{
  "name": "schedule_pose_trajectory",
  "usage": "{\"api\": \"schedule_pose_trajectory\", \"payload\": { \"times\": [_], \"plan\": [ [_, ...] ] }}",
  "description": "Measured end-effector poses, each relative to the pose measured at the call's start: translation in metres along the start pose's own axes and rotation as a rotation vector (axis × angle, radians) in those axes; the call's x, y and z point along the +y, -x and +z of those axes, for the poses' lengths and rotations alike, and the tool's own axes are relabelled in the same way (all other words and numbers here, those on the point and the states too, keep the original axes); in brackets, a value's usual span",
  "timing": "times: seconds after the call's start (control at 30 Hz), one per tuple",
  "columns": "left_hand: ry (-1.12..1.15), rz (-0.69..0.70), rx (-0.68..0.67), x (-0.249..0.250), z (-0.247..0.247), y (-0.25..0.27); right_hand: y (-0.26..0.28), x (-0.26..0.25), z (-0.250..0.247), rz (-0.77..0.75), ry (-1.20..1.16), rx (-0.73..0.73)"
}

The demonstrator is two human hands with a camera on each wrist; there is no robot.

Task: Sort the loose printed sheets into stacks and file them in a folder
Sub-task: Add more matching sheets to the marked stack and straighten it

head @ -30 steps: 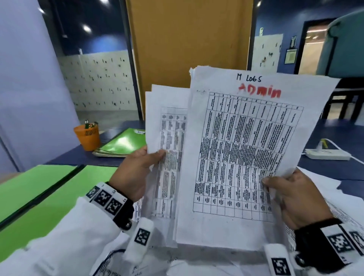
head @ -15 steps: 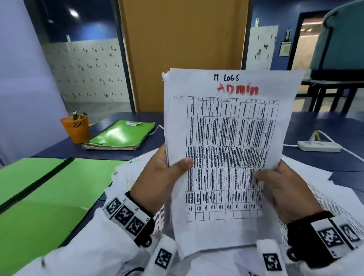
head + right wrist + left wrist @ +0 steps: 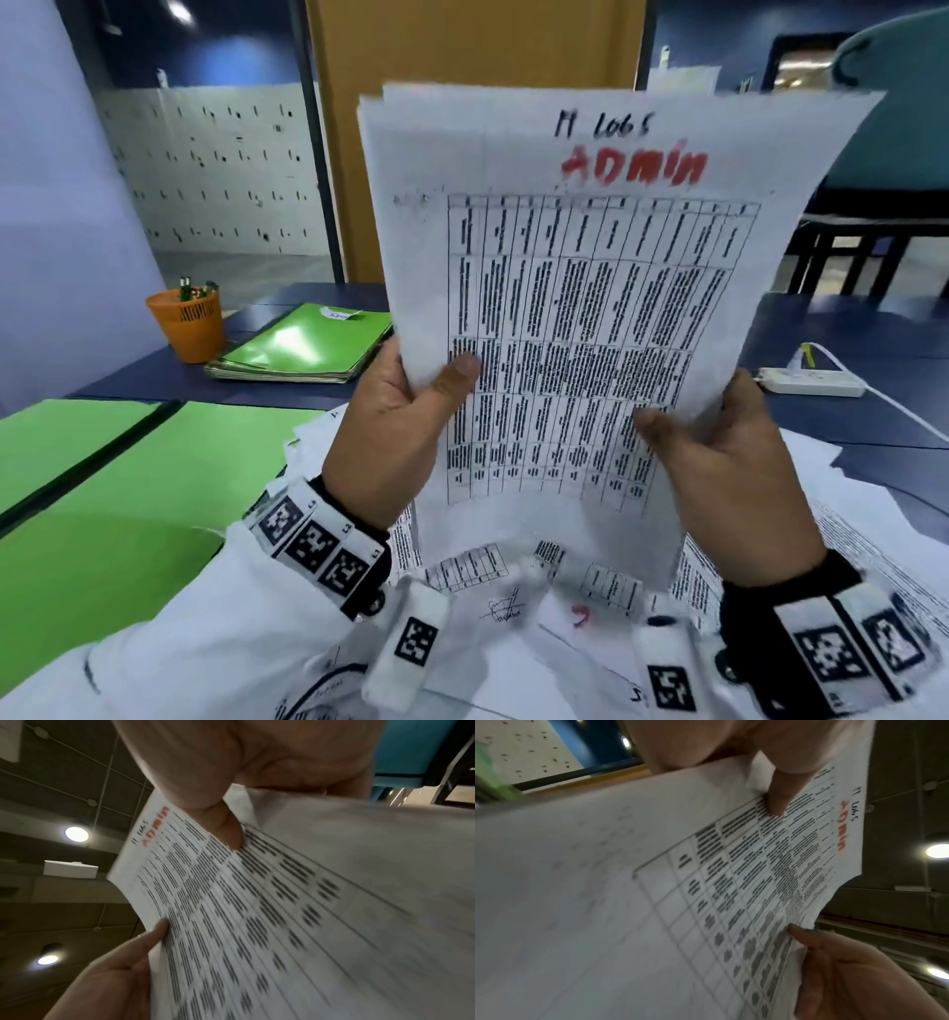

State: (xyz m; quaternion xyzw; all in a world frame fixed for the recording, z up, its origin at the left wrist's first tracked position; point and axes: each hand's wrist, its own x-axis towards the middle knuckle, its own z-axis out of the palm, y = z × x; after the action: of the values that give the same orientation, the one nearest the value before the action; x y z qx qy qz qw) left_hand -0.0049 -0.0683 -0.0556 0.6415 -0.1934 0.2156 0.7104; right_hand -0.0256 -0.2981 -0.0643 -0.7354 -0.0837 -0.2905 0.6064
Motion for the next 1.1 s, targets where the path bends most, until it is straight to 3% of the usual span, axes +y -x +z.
{"api": "schedule_pose_trajectory", "payload": {
  "times": [0.13, 0.23, 0.33, 0.53, 0.7, 0.8, 1.1],
  "plan": [
    [-0.069, -0.08, 0.089, -0.02, -0.015, 0.011, 0.003, 0.0, -0.004, 0.04, 0.101, 0.028],
    [-0.047, -0.128, 0.091, -0.032, -0.016, 0.013, 0.008, -0.002, 0.006, 0.046, 0.073, -0.085],
    [-0.065, -0.141, 0.079, -0.035, -0.013, 0.013, 0.01, -0.005, 0.018, -0.001, 0.1, -0.109],
    [-0.035, -0.14, 0.123, -0.024, -0.017, 0.011, 0.009, -0.01, 0.021, -0.068, 0.125, 0.011],
    [-0.003, -0.391, 0.062, -0.052, -0.021, 0.024, 0.019, -0.001, 0.021, 0.163, 0.183, -0.064],
    [-0.033, -0.443, 0.027, -0.059, -0.021, 0.019, 0.016, 0.004, 0.025, 0.252, 0.214, -0.073],
    [-0.142, -0.53, -0.113, -0.076, -0.035, 0.015, 0.004, 0.019, 0.031, 0.255, 0.305, -0.062]
  ]
}}
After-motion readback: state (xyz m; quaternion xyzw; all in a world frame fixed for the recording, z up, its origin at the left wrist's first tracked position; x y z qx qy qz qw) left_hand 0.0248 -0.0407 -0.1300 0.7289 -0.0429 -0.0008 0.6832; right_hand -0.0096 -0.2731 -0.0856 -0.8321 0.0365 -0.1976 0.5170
